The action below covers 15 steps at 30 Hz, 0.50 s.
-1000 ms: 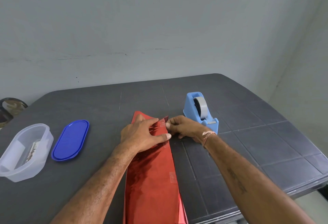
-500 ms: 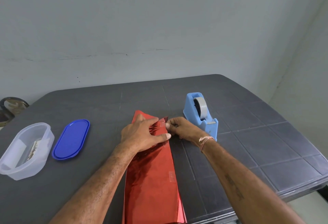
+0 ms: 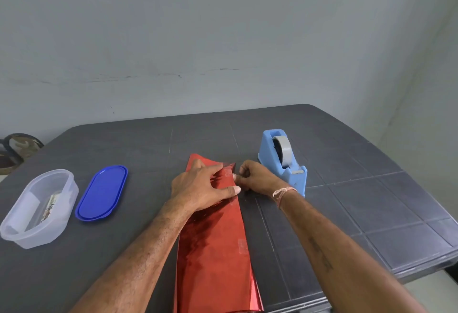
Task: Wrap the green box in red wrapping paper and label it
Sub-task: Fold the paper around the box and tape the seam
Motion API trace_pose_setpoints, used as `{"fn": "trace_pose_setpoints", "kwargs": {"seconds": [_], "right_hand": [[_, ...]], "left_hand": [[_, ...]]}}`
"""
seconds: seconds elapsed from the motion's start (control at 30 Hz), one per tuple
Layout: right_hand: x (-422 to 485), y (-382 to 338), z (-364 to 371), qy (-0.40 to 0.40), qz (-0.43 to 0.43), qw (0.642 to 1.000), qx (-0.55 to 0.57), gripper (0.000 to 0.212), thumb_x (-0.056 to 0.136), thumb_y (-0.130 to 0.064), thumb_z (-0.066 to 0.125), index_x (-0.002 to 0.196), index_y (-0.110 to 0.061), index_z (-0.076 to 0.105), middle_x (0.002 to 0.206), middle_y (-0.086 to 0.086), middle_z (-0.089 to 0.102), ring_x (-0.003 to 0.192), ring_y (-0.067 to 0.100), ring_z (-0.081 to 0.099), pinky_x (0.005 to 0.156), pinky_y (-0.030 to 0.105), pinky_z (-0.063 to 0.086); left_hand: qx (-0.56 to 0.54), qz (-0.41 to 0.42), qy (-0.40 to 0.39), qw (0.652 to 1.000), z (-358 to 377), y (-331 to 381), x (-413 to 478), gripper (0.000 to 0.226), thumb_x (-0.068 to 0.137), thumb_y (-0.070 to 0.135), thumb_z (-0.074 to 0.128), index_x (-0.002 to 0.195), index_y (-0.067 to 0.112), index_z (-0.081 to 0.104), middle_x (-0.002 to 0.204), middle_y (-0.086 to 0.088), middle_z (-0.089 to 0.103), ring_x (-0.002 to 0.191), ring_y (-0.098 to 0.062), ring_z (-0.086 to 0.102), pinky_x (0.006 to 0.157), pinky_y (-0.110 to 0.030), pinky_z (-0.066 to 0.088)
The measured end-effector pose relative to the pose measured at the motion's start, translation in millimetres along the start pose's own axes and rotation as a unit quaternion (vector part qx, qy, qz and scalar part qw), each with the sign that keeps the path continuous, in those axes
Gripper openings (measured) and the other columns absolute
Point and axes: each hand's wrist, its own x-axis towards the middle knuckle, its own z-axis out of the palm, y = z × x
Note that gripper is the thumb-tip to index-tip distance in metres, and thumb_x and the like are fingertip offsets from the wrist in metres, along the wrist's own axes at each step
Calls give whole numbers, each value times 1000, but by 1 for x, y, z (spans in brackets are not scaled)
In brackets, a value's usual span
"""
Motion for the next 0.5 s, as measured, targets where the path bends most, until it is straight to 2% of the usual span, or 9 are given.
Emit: {"fn": "trace_pose_setpoints", "kwargs": {"seconds": [0.07, 0.13, 0.23, 0.4, 0.5], "right_hand": [[1, 2, 7, 52, -1, 998, -26, 29, 90, -30, 78, 86, -19, 52, 74, -6, 55, 66, 7, 48, 62, 20, 42], [0, 7, 11, 76, 1, 997, 0, 26, 92, -29, 76, 87, -17, 53, 74, -6, 57, 64, 6, 51, 60, 19, 44], [-6, 9, 9, 48, 6, 992, 115, 28, 96, -34, 71, 93, -13, 54, 76, 2, 62, 65, 11, 59, 56, 22, 49], [-6, 7, 10, 66, 8, 997, 38, 32, 86, -32, 82, 92, -16, 55, 75, -5, 53, 69, 10, 51, 59, 24, 48], [-6, 10, 11, 73, 23, 991, 107, 26, 89, -20, 80, 97, -15, 56, 81, 3, 59, 73, 15, 58, 58, 24, 50]], "left_hand": [[1, 2, 1, 1000, 0, 0, -1, 96, 69, 95, 53, 153, 51, 36, 138, 10, 43, 123, -19, 57, 96, -39, 50], [-4, 3, 6, 1000, -1, 0, -1, 96, 69, 94, 54, 152, 50, 37, 138, 10, 43, 126, -18, 56, 96, -39, 49], [-9, 5, 12, 1000, 0, 1, -2, 94, 69, 93, 56, 151, 49, 39, 139, 10, 44, 127, -18, 56, 97, -39, 49], [-6, 7, 8, 1000, -1, 1, -3, 94, 69, 93, 55, 151, 51, 38, 138, 10, 44, 125, -19, 56, 96, -38, 50], [-9, 2, 12, 1000, -1, 1, -3, 96, 69, 93, 56, 151, 48, 38, 144, 9, 43, 128, -19, 56, 98, -39, 49]]}}
